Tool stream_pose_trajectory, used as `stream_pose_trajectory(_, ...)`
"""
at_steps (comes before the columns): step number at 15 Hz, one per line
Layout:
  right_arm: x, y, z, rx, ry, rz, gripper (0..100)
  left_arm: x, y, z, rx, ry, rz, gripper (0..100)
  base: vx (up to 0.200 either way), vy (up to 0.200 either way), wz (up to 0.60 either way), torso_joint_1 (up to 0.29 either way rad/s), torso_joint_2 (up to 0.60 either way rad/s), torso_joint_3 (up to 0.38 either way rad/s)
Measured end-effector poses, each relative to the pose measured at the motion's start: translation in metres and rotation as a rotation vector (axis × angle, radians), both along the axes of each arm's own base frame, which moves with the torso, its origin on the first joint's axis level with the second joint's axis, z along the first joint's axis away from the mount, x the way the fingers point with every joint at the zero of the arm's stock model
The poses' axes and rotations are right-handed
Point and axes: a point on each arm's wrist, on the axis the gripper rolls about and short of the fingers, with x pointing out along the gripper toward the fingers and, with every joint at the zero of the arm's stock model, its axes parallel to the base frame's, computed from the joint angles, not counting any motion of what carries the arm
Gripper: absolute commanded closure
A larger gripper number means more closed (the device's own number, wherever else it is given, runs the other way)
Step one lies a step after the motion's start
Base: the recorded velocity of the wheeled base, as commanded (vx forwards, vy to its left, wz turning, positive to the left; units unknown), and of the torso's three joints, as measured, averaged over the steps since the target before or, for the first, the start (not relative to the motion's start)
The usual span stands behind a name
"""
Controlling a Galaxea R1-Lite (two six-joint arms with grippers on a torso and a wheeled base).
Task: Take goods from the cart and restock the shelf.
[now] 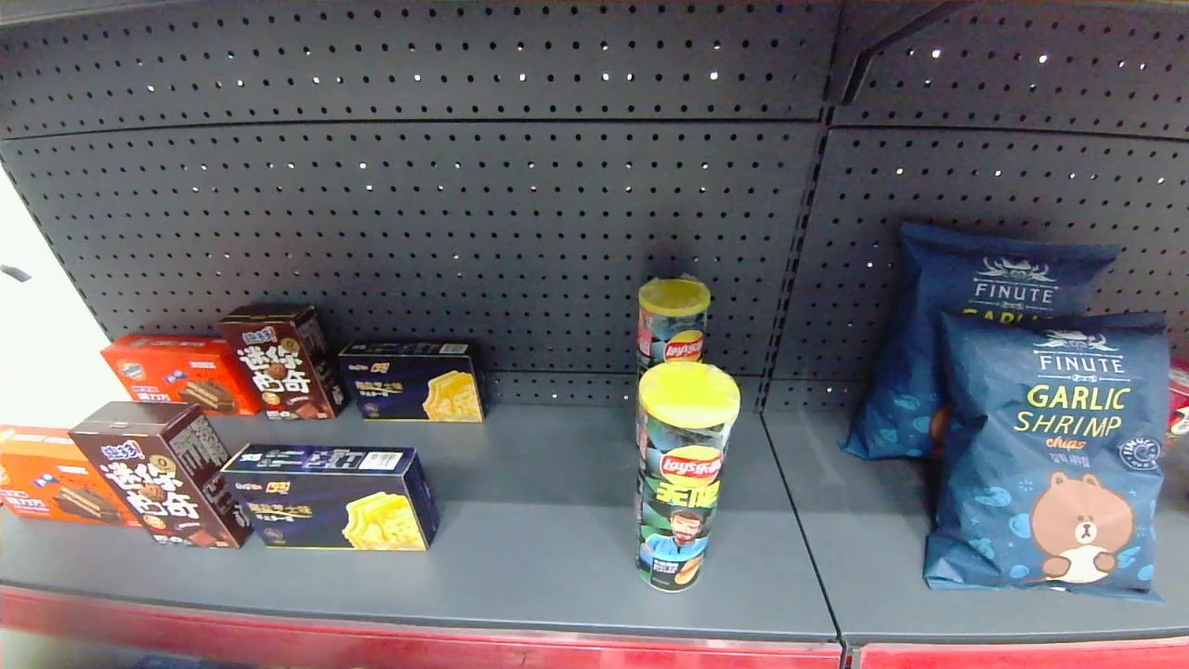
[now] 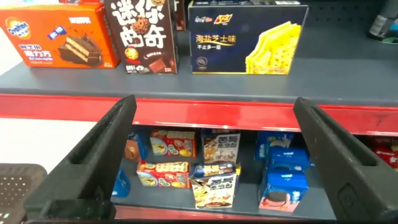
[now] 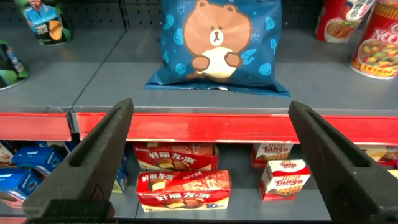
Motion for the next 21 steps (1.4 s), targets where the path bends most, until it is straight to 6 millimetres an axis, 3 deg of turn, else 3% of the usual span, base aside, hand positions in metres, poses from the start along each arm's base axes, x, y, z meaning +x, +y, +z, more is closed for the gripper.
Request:
stream_pose_trajectory(3, 0.0000, 0.0000, 0.0000, 0.000, 0.000, 0.000, 0, 0.0000, -0.0001, 0.0000, 0.001, 0.000, -0.004, 0, 0.000, 0.000, -0.40, 0.005, 0.00, 0.002)
stream_pose_trajectory(21, 0.0001, 0.0000, 0.0000, -0.001, 0.001, 0.000, 0, 0.0000, -0.0001, 0.0000, -0.002, 0.000, -0.003, 0, 0.000, 0.000, 0.00, 0.000, 0.00, 0.000)
